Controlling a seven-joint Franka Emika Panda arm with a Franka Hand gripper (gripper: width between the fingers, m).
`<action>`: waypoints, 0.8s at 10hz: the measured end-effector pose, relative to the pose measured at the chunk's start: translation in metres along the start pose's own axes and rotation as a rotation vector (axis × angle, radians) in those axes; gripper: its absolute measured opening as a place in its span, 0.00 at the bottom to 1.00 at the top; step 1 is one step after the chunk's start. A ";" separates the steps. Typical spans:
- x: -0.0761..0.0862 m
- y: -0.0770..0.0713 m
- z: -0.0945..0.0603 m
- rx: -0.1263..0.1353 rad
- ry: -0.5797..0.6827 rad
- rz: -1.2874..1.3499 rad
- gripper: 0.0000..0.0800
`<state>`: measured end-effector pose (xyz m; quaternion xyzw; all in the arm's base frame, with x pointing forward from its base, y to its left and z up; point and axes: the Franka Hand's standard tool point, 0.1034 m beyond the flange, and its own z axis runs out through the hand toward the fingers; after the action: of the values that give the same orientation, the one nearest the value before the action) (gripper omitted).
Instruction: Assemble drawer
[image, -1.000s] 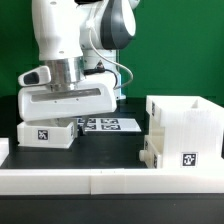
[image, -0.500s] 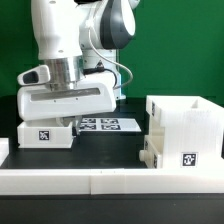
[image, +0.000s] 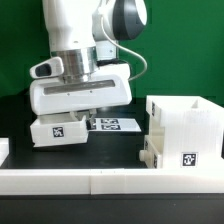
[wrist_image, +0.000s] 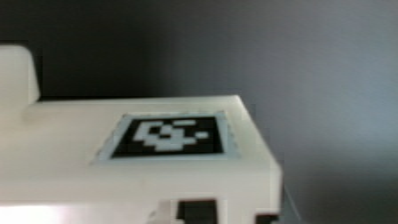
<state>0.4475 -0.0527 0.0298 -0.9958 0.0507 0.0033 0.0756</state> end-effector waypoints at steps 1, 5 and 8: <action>0.008 -0.012 -0.003 0.005 0.000 -0.011 0.06; 0.018 -0.019 -0.006 0.014 -0.004 -0.074 0.06; 0.020 -0.016 -0.002 0.015 -0.007 -0.322 0.06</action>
Offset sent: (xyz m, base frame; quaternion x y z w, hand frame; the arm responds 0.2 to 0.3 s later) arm 0.0000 0.0000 0.0000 0.0000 0.0000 -0.0650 0.9979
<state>0.4689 -0.0388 0.0343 -0.9905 -0.1097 -0.0059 0.0827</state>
